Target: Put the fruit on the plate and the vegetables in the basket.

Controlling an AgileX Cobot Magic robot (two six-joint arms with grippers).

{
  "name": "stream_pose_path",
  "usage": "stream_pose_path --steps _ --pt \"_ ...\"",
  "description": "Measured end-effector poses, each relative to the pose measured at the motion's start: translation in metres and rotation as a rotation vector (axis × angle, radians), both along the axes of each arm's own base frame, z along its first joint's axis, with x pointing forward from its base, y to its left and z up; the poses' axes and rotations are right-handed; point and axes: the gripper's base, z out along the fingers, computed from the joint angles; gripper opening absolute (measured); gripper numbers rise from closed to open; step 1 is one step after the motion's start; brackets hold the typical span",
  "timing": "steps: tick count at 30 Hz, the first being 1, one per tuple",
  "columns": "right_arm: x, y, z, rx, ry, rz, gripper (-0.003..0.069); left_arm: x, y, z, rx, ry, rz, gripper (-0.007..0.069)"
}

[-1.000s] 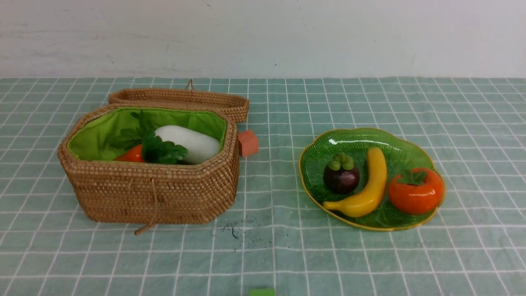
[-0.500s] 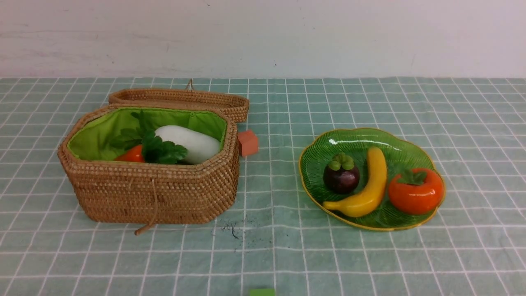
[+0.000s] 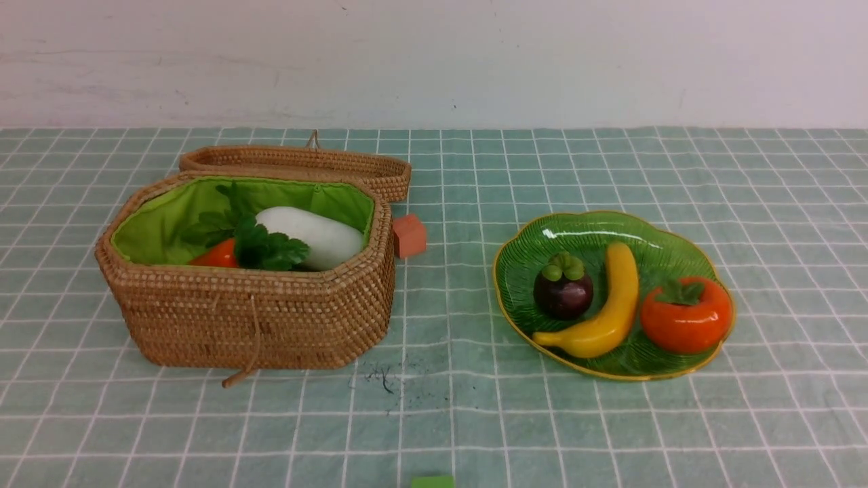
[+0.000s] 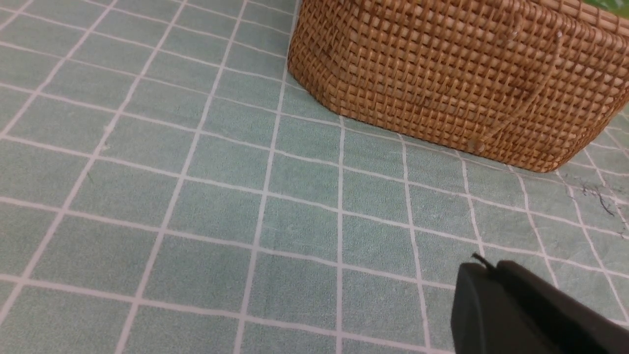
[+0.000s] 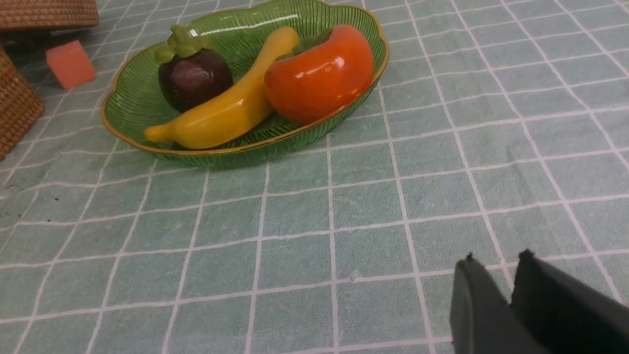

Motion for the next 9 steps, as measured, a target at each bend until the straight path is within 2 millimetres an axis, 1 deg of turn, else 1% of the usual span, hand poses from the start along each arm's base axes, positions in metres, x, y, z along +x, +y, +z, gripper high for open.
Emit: stream_pose_path --steps 9 --pt "0.0 0.0 0.0 0.0 0.0 0.0 0.0136 0.0 0.0 0.0 0.0 0.0 0.0 0.0025"
